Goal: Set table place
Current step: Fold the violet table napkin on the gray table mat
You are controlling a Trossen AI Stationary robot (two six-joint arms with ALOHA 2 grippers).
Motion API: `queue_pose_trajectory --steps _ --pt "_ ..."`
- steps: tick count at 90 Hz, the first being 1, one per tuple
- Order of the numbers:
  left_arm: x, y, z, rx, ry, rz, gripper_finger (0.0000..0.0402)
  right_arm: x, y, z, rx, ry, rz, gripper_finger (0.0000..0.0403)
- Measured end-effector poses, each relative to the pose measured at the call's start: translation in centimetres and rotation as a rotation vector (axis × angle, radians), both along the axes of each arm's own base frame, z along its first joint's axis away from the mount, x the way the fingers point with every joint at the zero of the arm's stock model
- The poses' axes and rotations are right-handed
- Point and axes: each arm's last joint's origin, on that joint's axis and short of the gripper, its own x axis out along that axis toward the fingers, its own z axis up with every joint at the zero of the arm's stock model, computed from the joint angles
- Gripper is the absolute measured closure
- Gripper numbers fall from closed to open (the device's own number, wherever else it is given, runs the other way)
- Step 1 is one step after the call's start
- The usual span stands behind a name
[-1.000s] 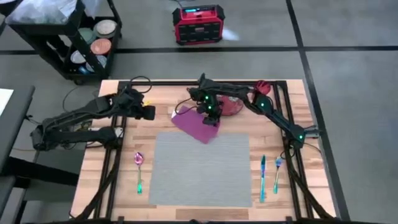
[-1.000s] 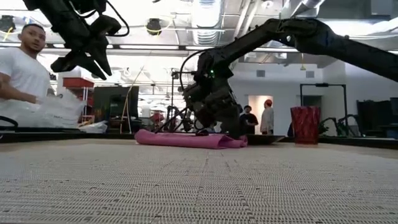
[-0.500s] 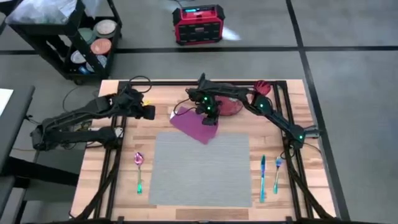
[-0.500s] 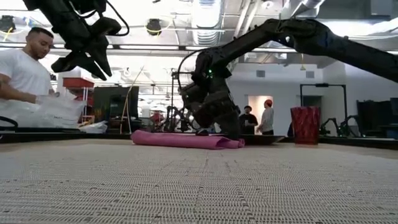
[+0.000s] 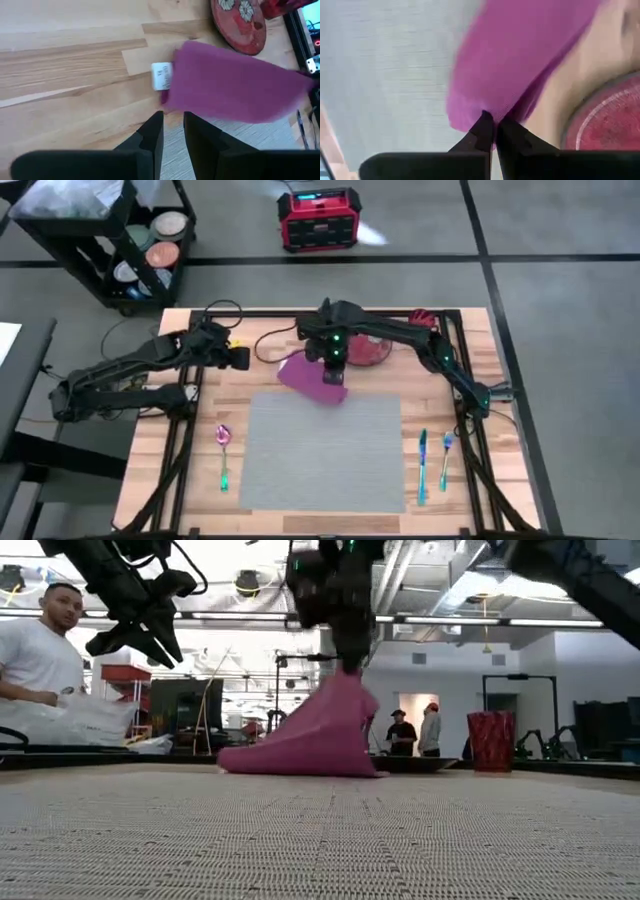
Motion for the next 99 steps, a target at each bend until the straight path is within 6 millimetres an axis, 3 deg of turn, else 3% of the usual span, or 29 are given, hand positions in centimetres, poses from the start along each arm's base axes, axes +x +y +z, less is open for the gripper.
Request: queue_pose_trajectory --steps 20,36,51,79,99 --pt "0.1 0.2 -0.1 0.037 0.03 0.043 0.0341 2.0 6.2 -1.6 0.118 -0.055 0.21 0.0403" --pt "0.6 0.5 -0.7 0.031 0.075 0.042 0.0341 3.3 7.4 -4.0 0.277 -0.076 0.312 0.0403" --pt "1.2 0.9 -1.4 0.006 0.124 0.04 0.0341 4.2 9.8 -6.8 0.457 -0.065 0.398 0.0403" --pt "2.8 1.6 -3.0 -0.034 0.206 0.033 0.0341 3.8 12.0 -7.4 0.504 -0.061 0.552 0.0398" --pt "4.5 1.9 -2.5 0.044 0.089 -0.063 0.0341 3.8 14.7 -7.3 0.546 -0.079 0.585 0.0347"
